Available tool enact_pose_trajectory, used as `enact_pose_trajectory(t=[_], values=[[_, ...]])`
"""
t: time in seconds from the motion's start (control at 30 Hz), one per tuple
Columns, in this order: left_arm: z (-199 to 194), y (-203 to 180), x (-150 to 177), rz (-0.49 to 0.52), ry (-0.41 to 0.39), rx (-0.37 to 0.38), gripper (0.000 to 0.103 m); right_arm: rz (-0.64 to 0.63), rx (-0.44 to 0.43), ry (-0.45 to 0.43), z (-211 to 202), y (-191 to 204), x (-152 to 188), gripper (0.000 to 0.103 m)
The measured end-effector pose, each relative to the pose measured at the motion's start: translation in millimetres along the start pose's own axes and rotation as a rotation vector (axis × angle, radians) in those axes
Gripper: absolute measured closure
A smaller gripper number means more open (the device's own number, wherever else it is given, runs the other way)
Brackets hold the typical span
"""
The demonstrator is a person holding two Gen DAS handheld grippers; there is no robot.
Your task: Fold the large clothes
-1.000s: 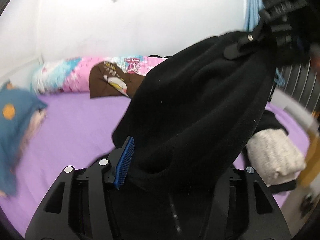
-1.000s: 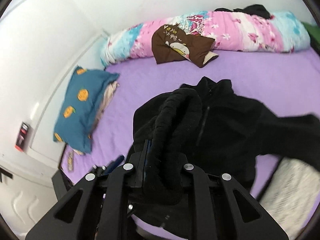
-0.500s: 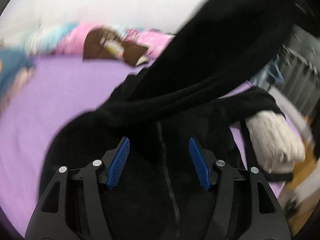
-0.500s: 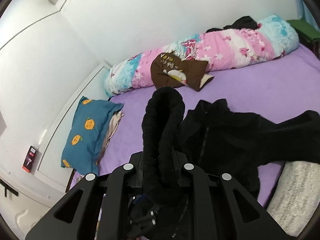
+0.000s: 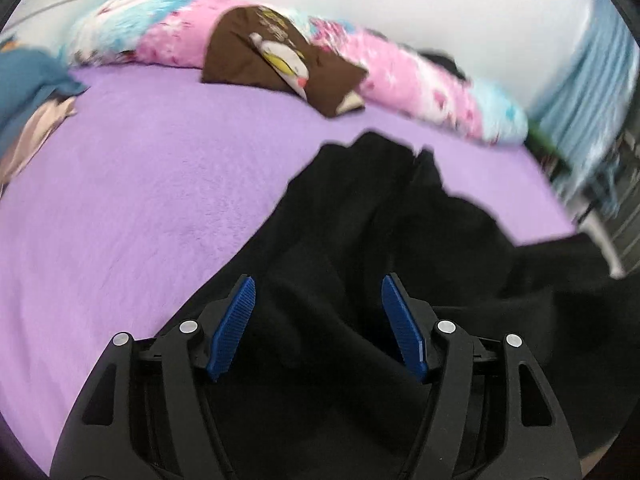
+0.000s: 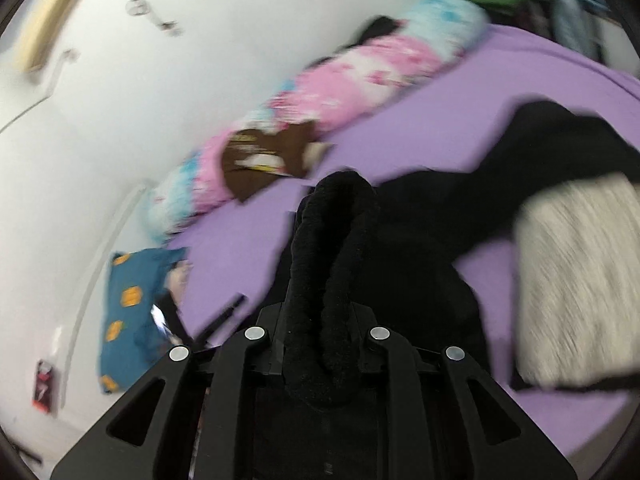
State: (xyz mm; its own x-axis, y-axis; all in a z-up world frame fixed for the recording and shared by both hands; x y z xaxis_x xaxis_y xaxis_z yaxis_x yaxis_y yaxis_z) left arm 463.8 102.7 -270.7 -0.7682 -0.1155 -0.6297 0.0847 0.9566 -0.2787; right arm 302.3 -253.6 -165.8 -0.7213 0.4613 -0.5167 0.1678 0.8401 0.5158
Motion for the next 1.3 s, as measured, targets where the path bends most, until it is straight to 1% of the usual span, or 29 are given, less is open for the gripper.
enact_pose_trajectory(t=[0.03, 0.1, 0.13, 0.17, 0.27, 0.33, 0.4, 0.43, 0.47, 0.53, 0.6, 0.63, 0.67, 0.7, 0.73, 0.8, 0.9, 1.0, 1.1, 1.17, 1.2, 1.23, 1.3], values=[[12, -1, 2, 0.032, 0.025, -0.018, 0.039, 0.014, 0.023, 0.013, 3, -9, 10, 0.084], [33, -1, 7, 0.080, 0.062, -0.051, 0.039, 0.053, 0.101, 0.062, 17, -37, 42, 0.084], [44, -2, 9, 0.115, 0.084, -0.073, 0.039, 0.070, 0.145, 0.106, 27, -53, 61, 0.083], [52, 0, 11, 0.142, 0.096, -0.098, 0.039, 0.087, 0.171, 0.129, 34, -65, 73, 0.083], [69, 8, 16, 0.167, 0.135, -0.152, 0.039, 0.117, 0.234, 0.187, 56, -94, 105, 0.082], [75, 18, 18, 0.168, 0.146, -0.193, 0.039, 0.140, 0.237, 0.220, 68, -104, 117, 0.081], [81, 28, 21, 0.177, 0.164, -0.228, 0.039, 0.133, 0.249, 0.231, 77, -109, 124, 0.080], [85, 32, 22, 0.186, 0.172, -0.241, 0.039, 0.124, 0.254, 0.233, 79, -108, 124, 0.076], [86, 34, 23, 0.193, 0.173, -0.243, 0.039, 0.113, 0.263, 0.235, 81, -109, 125, 0.069], [85, 37, 23, 0.213, 0.164, -0.259, 0.040, 0.100, 0.275, 0.250, 84, -108, 126, 0.066], [82, 40, 21, 0.171, 0.158, -0.233, 0.043, 0.084, 0.286, 0.263, 87, -108, 130, 0.054], [78, 44, 18, 0.115, 0.150, -0.203, 0.044, 0.089, 0.288, 0.269, 86, -109, 133, 0.046], [74, 47, 16, 0.070, 0.146, -0.176, 0.045, 0.090, 0.286, 0.274, 87, -109, 139, 0.043], [69, 51, 15, 0.011, 0.146, -0.135, 0.045, 0.085, 0.283, 0.281, 86, -110, 143, 0.042], [65, 52, 14, -0.024, 0.151, -0.103, 0.045, 0.078, 0.277, 0.288, 87, -109, 145, 0.042], [56, 56, 14, -0.084, 0.155, -0.049, 0.044, 0.078, 0.270, 0.288, 86, -110, 148, 0.042], [40, 59, 22, -0.180, 0.173, 0.056, 0.044, 0.099, 0.261, 0.293, 88, -114, 150, 0.042], [35, 59, 29, -0.258, 0.198, 0.140, 0.042, 0.107, 0.253, 0.294, 82, -121, 158, 0.042], [38, 61, 30, -0.324, 0.222, 0.165, 0.042, 0.113, 0.238, 0.293, 81, -121, 159, 0.042], [40, 65, 28, -0.400, 0.238, 0.194, 0.042, 0.117, 0.230, 0.284, 78, -123, 158, 0.042], [41, 65, 26, -0.406, 0.248, 0.198, 0.042, 0.117, 0.225, 0.278, 78, -123, 157, 0.042], [44, 65, 26, -0.400, 0.259, 0.189, 0.042, 0.111, 0.223, 0.274, 77, -123, 156, 0.042], [49, 66, 29, -0.397, 0.316, 0.143, 0.043, 0.106, 0.224, 0.272, 77, -122, 155, 0.042]])
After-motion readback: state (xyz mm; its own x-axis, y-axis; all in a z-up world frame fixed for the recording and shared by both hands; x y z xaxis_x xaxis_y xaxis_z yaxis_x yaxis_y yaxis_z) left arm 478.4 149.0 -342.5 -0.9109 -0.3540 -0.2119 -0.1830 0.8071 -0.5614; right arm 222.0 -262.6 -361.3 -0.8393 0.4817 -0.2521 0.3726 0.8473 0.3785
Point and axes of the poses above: each gripper's, at about its wrist camera, not at the fingertips, and z roughly the way its jaws point, y to its left, x to its underside, the point moved 7 cm from there along z, roughly the way its jaws point, and after that the axes turned 3 degrees about x, right-handed, at the moved point
